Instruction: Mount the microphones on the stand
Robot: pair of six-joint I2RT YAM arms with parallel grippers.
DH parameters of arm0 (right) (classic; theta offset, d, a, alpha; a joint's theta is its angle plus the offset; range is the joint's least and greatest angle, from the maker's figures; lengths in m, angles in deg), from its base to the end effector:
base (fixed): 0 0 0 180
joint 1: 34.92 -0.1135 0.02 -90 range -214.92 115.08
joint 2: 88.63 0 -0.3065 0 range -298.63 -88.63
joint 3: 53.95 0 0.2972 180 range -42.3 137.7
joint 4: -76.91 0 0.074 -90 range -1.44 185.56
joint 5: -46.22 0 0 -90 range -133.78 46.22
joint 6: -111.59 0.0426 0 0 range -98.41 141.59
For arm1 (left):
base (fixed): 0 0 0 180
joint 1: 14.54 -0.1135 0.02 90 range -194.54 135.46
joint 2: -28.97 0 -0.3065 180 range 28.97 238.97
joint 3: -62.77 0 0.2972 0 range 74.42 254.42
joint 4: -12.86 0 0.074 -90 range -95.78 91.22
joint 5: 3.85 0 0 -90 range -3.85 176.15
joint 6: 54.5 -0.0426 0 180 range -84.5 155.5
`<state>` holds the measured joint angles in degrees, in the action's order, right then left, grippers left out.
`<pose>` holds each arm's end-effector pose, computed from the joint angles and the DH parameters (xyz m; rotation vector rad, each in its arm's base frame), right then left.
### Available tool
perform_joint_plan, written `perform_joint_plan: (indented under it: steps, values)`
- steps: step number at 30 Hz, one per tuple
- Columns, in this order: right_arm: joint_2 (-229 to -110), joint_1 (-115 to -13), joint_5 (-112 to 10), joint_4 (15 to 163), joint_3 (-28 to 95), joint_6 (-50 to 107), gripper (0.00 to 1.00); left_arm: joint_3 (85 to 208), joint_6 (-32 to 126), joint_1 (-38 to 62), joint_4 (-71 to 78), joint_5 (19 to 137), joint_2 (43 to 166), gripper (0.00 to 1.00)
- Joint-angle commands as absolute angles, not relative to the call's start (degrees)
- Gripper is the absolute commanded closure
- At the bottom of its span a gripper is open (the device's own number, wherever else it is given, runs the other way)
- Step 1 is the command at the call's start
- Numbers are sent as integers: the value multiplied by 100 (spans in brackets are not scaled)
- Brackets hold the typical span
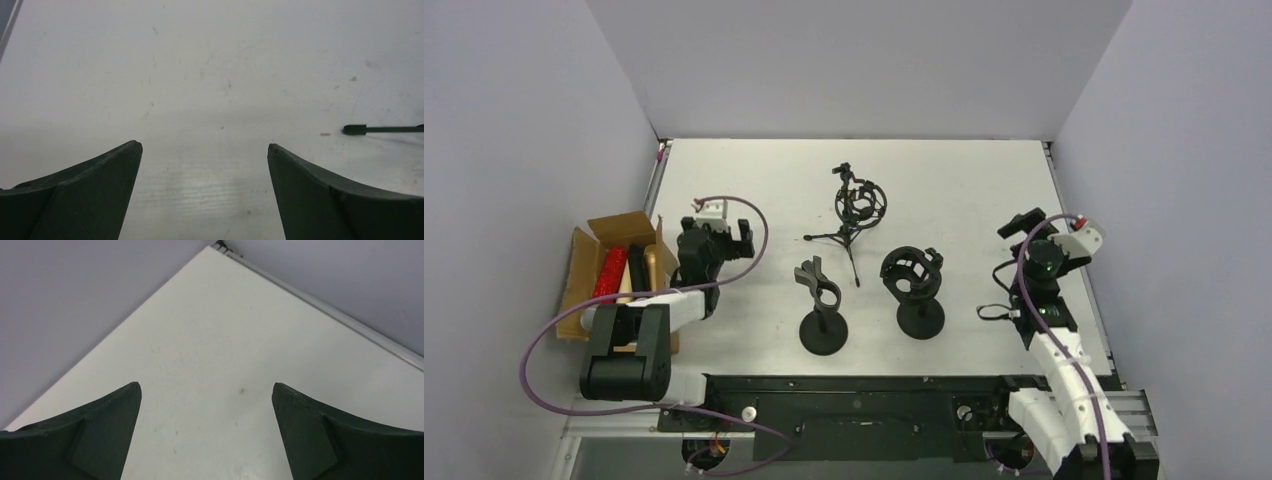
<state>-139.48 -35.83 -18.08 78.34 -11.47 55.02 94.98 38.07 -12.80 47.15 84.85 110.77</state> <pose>0.2315 -0.0148 0.2888 0.7867 1.5352 0.0519 0.2812 -0.0095 0.1598 0.0026 1.8384 -0.0736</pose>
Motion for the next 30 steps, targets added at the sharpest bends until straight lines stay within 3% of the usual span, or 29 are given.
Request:
perform_joint_plan:
  steps: [1, 4, 10, 20, 27, 30]
  values:
    - [-12628, -3960, -2358, 8993, -1811, 5834, 0, 10782, 3630, -1330, 2949, 7735, 10535, 4]
    - [-11809, -4586, -2084, 9711, -1956, 5696, 0, 11129, 3504, -1347, 2324, 6887, 10302, 4]
    - [-10964, -5868, -1439, 10750, -2075, 5850, 0, 12084, 2885, -1410, -439, 5543, 9904, 4]
    - [-11246, -8673, 55, 11101, -1918, 6560, 2, 11928, 1722, -1947, -2524, 3390, 7887, 4]
    - [-11633, -10525, 1420, 11467, -1770, 7114, 3, 11194, 1626, -1944, -2575, 2384, 7362, 4]
    - [-11997, -10836, 1605, 11157, -1754, 6978, 3, 10910, 1743, -1896, -2396, 2113, 7065, 4]
